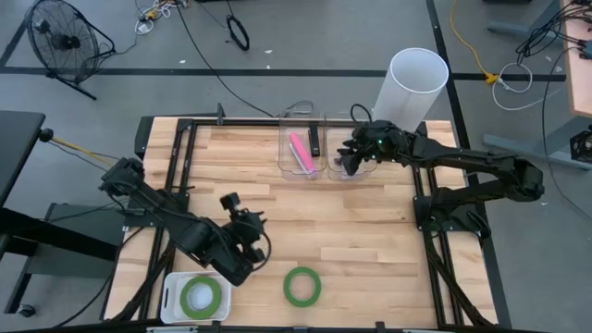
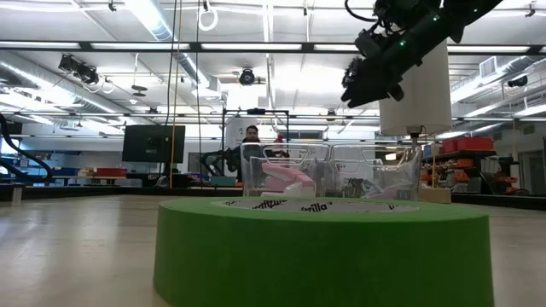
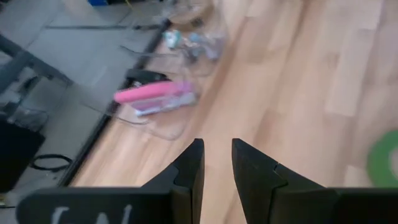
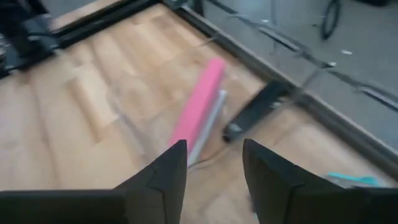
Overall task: Pick and place Stapler, Stapler remover, tape
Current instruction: Put the green tape into the white bin
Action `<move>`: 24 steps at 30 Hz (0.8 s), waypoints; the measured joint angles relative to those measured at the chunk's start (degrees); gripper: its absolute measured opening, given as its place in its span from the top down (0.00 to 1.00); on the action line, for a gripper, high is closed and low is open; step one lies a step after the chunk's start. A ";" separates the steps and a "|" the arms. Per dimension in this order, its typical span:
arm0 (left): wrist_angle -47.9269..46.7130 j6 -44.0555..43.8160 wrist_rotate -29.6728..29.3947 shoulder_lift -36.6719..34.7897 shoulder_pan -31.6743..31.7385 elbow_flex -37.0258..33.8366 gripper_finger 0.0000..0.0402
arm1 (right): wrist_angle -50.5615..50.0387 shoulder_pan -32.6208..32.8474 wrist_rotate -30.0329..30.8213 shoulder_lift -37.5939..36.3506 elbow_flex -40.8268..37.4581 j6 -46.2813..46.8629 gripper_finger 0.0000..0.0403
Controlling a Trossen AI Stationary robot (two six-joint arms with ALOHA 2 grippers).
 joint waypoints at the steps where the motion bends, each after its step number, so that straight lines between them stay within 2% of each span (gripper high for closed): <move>1: 0.91 0.85 0.78 0.76 0.03 0.00 0.79 | 0.20 0.50 -0.51 0.00 0.00 -0.02 0.61; 10: 8.51 6.20 1.32 10.01 0.35 0.00 0.79 | 2.56 6.68 -5.30 0.00 0.00 0.02 0.61; 16: 13.82 5.52 6.57 15.69 3.50 0.00 0.79 | 5.17 12.87 -5.18 0.00 0.00 0.13 0.61; 24: 23.92 7.76 25.12 22.27 7.97 0.00 0.79 | 7.06 21.16 -0.41 0.00 0.00 -0.18 0.61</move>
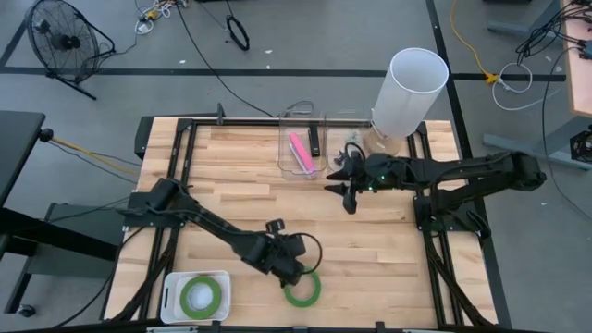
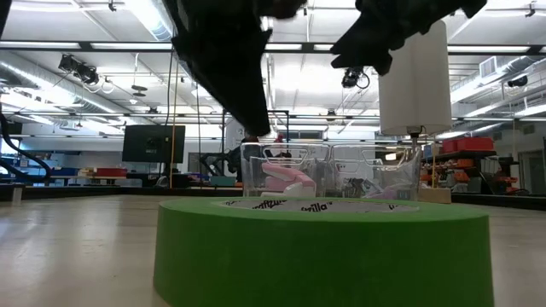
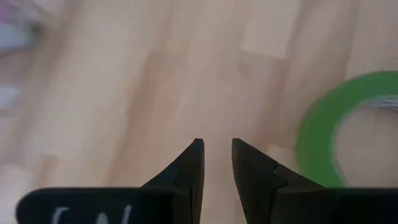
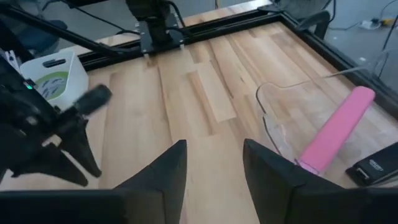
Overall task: Pick and place Stapler, Stapler remover, tape
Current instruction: Put the green tape into the white bin
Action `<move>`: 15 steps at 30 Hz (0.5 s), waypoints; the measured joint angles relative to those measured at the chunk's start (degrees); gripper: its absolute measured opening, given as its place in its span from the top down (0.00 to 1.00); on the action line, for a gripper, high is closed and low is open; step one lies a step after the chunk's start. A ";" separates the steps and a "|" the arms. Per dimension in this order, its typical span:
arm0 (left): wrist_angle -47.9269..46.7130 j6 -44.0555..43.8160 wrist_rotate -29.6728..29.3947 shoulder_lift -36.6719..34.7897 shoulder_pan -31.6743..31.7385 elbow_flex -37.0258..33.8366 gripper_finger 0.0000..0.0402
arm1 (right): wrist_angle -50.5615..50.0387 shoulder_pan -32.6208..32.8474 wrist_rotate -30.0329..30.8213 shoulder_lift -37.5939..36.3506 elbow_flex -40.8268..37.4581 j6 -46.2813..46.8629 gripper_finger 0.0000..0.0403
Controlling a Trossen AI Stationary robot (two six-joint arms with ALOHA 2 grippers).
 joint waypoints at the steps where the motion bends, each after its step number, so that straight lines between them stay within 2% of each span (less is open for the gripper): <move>1: 0.67 -0.01 1.96 0.55 0.38 0.00 0.79 | -0.01 0.81 1.06 0.00 0.00 -0.09 0.61; 7: 1.91 -0.01 10.98 1.90 1.06 0.00 0.79 | -0.03 3.99 7.14 0.00 0.00 -0.43 0.61; 15: 5.42 0.04 22.34 1.80 0.20 0.00 0.79 | -0.14 4.76 9.77 0.24 0.00 -0.41 0.61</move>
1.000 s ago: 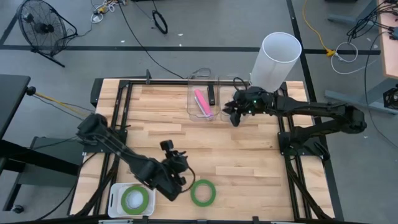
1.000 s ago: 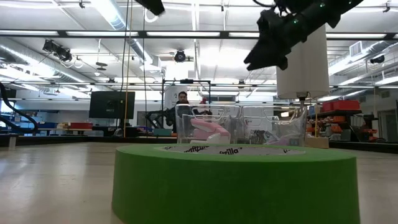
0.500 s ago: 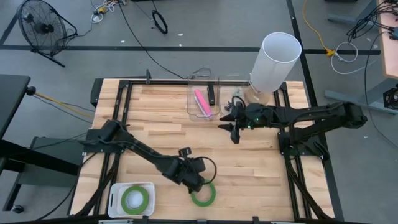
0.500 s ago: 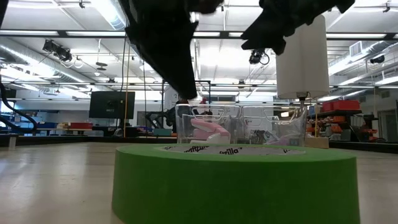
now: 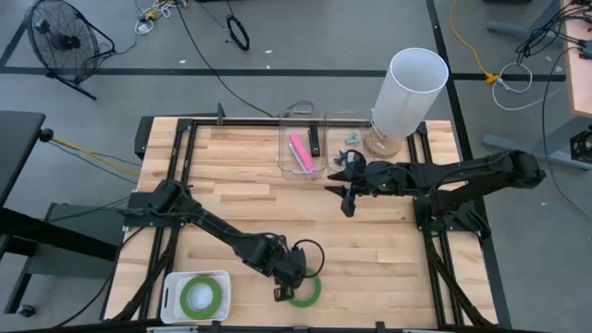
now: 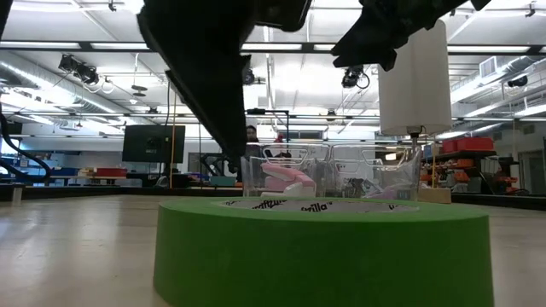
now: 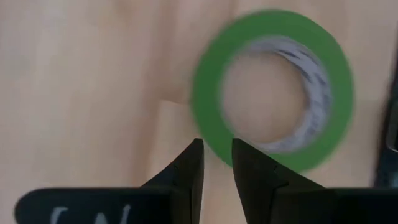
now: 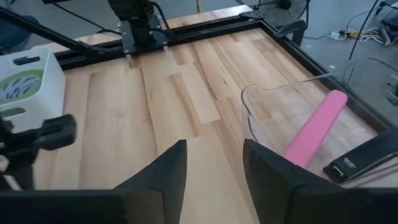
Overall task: Pick and place Stapler, Stapler remover, tape
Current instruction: Put the green tape into the white bin
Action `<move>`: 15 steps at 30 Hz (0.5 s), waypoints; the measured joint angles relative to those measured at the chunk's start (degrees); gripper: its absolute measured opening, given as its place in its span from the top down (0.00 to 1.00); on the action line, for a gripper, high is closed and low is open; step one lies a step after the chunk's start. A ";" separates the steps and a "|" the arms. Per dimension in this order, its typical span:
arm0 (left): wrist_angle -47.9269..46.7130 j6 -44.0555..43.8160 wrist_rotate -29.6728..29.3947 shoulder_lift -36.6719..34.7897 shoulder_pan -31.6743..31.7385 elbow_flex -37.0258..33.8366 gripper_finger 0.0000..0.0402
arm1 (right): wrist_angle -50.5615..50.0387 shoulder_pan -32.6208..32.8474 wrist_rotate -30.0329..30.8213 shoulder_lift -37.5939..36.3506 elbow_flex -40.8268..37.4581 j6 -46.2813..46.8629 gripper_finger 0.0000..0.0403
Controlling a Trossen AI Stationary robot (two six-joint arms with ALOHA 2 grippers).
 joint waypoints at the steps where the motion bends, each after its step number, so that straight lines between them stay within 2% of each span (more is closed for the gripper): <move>1: 0.35 0.02 0.88 0.00 -0.18 0.00 0.79 | -0.11 0.00 -0.02 0.15 0.00 0.00 0.61; 6: 1.65 0.03 3.81 0.00 -0.35 0.02 0.79 | -0.48 0.00 -0.01 0.98 -0.03 0.38 0.61; 15: 2.47 0.12 4.02 0.00 -0.16 0.04 0.79 | 1.30 0.00 -0.02 4.68 -0.04 0.09 0.61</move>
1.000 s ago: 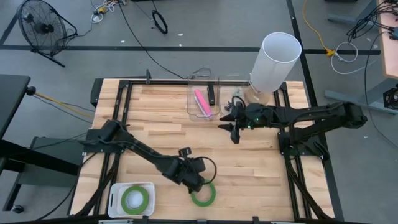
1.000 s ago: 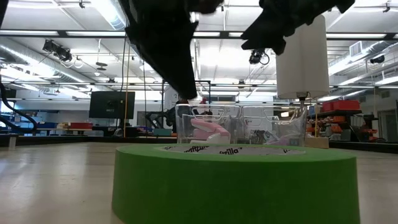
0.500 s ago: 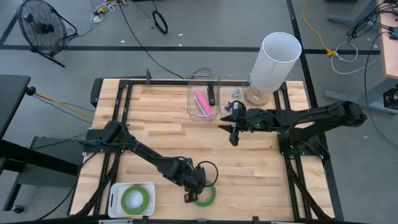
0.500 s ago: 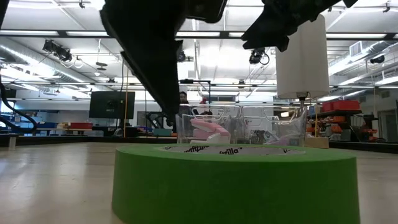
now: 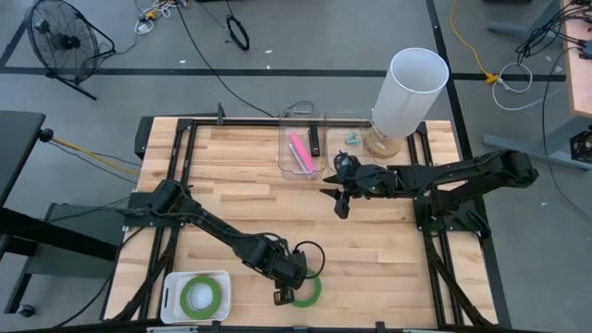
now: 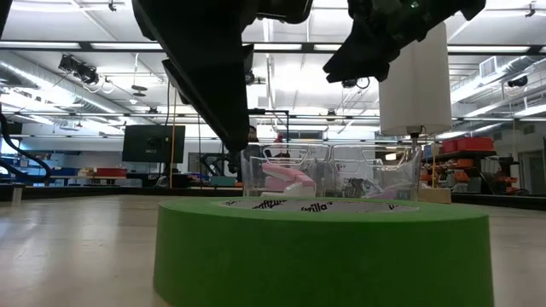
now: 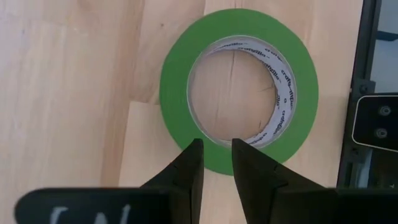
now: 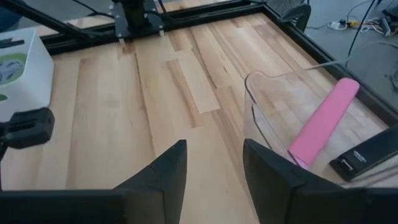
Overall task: Pick and place Stapler, Stapler remover, tape
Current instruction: Put the green tape into the white bin
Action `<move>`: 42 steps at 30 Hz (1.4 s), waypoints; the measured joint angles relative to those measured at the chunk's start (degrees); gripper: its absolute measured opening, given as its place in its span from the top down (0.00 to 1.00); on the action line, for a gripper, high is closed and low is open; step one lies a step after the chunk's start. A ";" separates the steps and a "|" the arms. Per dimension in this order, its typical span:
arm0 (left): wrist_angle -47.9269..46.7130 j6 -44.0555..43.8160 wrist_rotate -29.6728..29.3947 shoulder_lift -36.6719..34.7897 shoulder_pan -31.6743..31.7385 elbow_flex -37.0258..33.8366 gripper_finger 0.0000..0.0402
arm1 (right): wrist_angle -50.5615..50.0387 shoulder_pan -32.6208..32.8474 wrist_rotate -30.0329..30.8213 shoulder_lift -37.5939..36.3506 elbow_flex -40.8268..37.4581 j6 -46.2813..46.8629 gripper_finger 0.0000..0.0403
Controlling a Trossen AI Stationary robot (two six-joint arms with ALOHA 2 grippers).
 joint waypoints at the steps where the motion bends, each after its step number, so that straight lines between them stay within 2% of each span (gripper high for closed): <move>1: 0.03 -0.01 -0.13 0.00 -0.02 0.00 0.79 | 0.60 0.00 0.01 0.32 0.00 -0.15 0.61; 7: 0.69 -0.06 -0.44 0.00 0.00 0.00 0.79 | 1.71 0.00 -0.03 0.37 0.00 -0.82 0.61; 16: 2.14 -0.21 -4.71 2.39 0.64 0.02 0.79 | 2.06 0.97 -0.56 0.33 0.00 -0.84 0.61; 22: 2.05 -0.12 -4.40 2.56 0.66 0.02 0.79 | 1.89 1.71 -0.55 0.33 0.00 -1.01 0.61; 25: 2.09 -0.23 -1.33 2.56 0.62 0.02 0.79 | 1.83 1.70 -0.53 0.33 0.00 -1.56 0.61; 31: 3.88 -10.13 0.75 2.56 0.22 0.02 0.79 | 1.80 1.68 -0.44 0.33 0.00 -4.72 0.61; 36: 6.07 -14.00 3.00 2.56 0.30 0.22 0.70 | 1.75 1.68 -0.45 0.30 0.00 -6.22 0.61; 42: 4.80 -14.93 -0.91 2.56 1.20 0.22 0.53 | 2.31 1.68 -0.44 0.30 0.00 -7.53 0.61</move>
